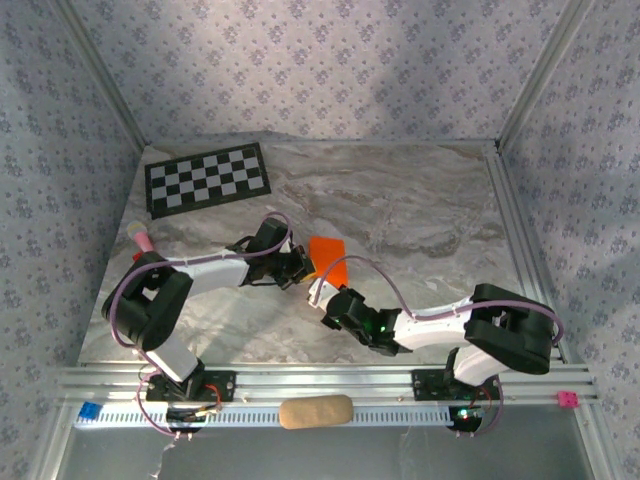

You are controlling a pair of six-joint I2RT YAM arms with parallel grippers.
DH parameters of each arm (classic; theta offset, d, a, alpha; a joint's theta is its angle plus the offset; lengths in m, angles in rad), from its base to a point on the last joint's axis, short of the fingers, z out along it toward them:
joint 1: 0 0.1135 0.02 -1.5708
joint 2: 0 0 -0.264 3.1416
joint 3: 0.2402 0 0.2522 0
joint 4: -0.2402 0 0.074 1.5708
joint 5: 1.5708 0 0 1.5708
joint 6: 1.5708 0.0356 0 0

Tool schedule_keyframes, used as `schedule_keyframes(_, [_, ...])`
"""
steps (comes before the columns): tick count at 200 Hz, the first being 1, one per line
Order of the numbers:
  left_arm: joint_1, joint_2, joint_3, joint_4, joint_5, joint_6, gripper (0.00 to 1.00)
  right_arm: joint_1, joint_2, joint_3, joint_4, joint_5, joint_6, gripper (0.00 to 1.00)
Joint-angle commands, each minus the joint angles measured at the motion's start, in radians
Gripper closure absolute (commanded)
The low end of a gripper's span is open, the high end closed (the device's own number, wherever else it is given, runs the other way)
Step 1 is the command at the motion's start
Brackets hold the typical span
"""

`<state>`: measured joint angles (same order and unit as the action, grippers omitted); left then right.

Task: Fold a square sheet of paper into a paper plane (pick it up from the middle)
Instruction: Third fold the triangle at the center of the table.

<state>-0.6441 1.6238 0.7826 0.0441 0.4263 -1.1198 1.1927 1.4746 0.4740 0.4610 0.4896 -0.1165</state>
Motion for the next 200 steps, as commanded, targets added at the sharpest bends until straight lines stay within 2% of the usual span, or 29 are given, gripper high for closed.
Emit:
schedule_keyframes(1, [-0.005,-0.011,0.029,-0.027,-0.012,-0.002,0.94,-0.006,-0.001,0.015,0.011,-0.018,0.026,0.93])
schedule_keyframes(28, [-0.004,-0.017,0.027,-0.030,-0.023,0.000,0.92,-0.010,-0.002,0.019,-0.009,-0.041,0.034,0.99])
schedule_keyframes(64, [0.004,-0.052,0.023,-0.064,-0.060,0.012,0.76,-0.038,-0.023,0.012,-0.028,-0.115,0.073,1.00])
schedule_keyframes(85, [0.012,-0.088,0.022,-0.099,-0.094,0.025,0.64,-0.073,-0.047,0.009,-0.036,-0.208,0.109,1.00])
schedule_keyframes(96, [0.020,-0.108,0.024,-0.123,-0.109,0.036,0.56,-0.098,-0.058,0.007,-0.040,-0.295,0.106,1.00])
schedule_keyframes(127, [0.040,-0.168,0.035,-0.175,-0.147,0.063,0.47,-0.189,-0.077,0.011,-0.061,-0.512,0.202,1.00])
schedule_keyframes(160, [0.061,-0.190,0.051,-0.200,-0.141,0.089,0.47,-0.276,-0.062,0.052,-0.120,-0.714,0.279,1.00])
schedule_keyframes(200, [0.078,-0.170,0.094,-0.209,-0.111,0.123,0.48,-0.330,-0.033,0.075,-0.145,-0.803,0.337,1.00])
